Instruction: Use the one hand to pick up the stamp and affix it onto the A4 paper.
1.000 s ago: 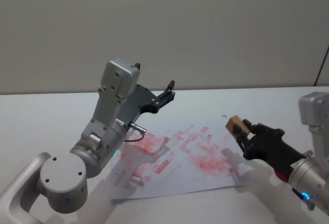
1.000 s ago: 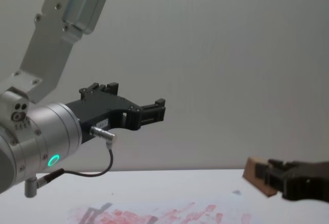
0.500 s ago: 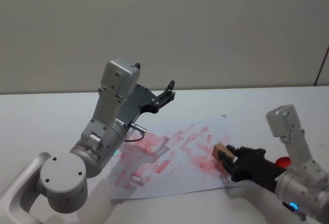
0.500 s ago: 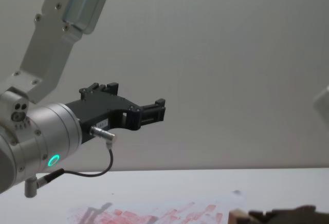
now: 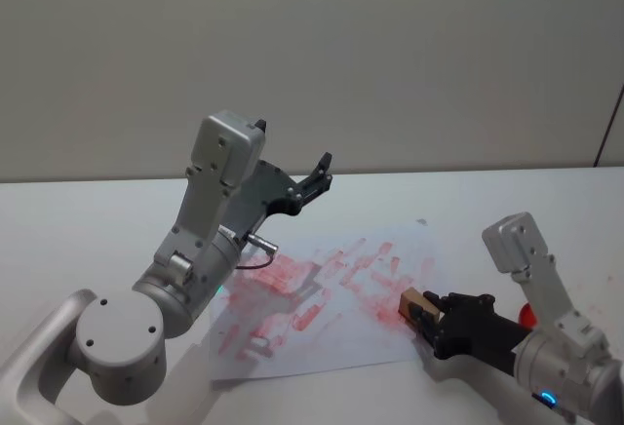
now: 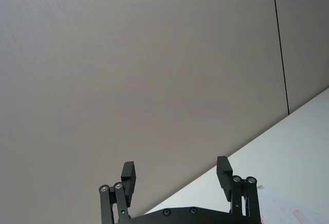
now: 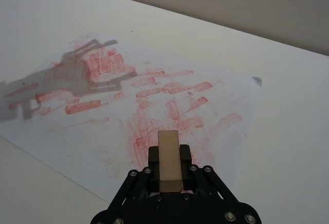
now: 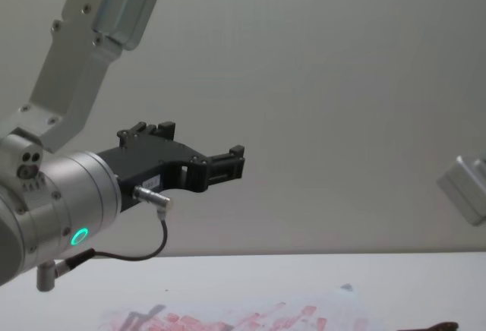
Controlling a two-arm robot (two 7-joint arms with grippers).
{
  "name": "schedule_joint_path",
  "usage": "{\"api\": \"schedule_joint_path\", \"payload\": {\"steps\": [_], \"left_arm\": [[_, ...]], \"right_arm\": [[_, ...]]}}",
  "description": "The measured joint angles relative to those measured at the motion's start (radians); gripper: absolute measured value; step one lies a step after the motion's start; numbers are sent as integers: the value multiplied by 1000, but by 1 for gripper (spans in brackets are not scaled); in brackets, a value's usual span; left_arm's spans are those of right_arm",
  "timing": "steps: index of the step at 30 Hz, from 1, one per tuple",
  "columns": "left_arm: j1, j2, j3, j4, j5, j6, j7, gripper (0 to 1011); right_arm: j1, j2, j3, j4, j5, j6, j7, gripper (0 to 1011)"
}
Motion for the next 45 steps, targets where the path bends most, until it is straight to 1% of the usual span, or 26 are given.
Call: {"api": "schedule_joint_path", "payload": {"steps": [3, 10, 16, 23, 26, 28, 29, 33, 34, 35, 38, 39, 42, 45], "left_arm": [[0, 0, 0, 0, 0, 0, 0, 1001], [0, 0, 0, 0, 0, 0, 0, 1001], [0, 0, 0, 0, 0, 0, 0, 1001], [0, 0, 0, 0, 0, 0, 0, 1001], [0, 0, 0, 0, 0, 0, 0, 1001], [0, 0, 0, 0, 0, 0, 0, 1001], [0, 0, 0, 0, 0, 0, 0, 1001], [0, 0, 0, 0, 0, 0, 0, 1001], [0, 0, 0, 0, 0, 0, 0, 1001], [0, 0, 0, 0, 0, 0, 0, 1001], [0, 0, 0, 0, 0, 0, 0, 1001], [0, 0, 0, 0, 0, 0, 0, 1001], [0, 0, 0, 0, 0, 0, 0, 1001], [0, 0, 0, 0, 0, 0, 0, 1001]], "right_arm": [[0, 0, -2, 3, -6, -9, -5, 216], [-9, 2, -4, 5, -9, -52, -32, 216], [-17, 5, 0, -11, 1, -106, -59, 216], [-30, 15, 9, -50, 16, -178, -93, 216], [-46, 28, 18, -80, 26, -219, -122, 216], [-54, 34, 23, -92, 30, -233, -135, 216], [-63, 41, 28, -105, 36, -249, -151, 216], [-86, 59, 41, -134, 47, -269, -183, 216], [-101, 70, 47, -147, 55, -276, -203, 216], [-105, 73, 50, -154, 59, -278, -212, 216], [-144, 100, 68, -189, 82, -282, -258, 216], [-144, 100, 68, -189, 82, -282, -258, 216], [-183, 127, 87, -221, 108, -274, -305, 216], [-207, 143, 98, -237, 124, -263, -327, 216]]}}
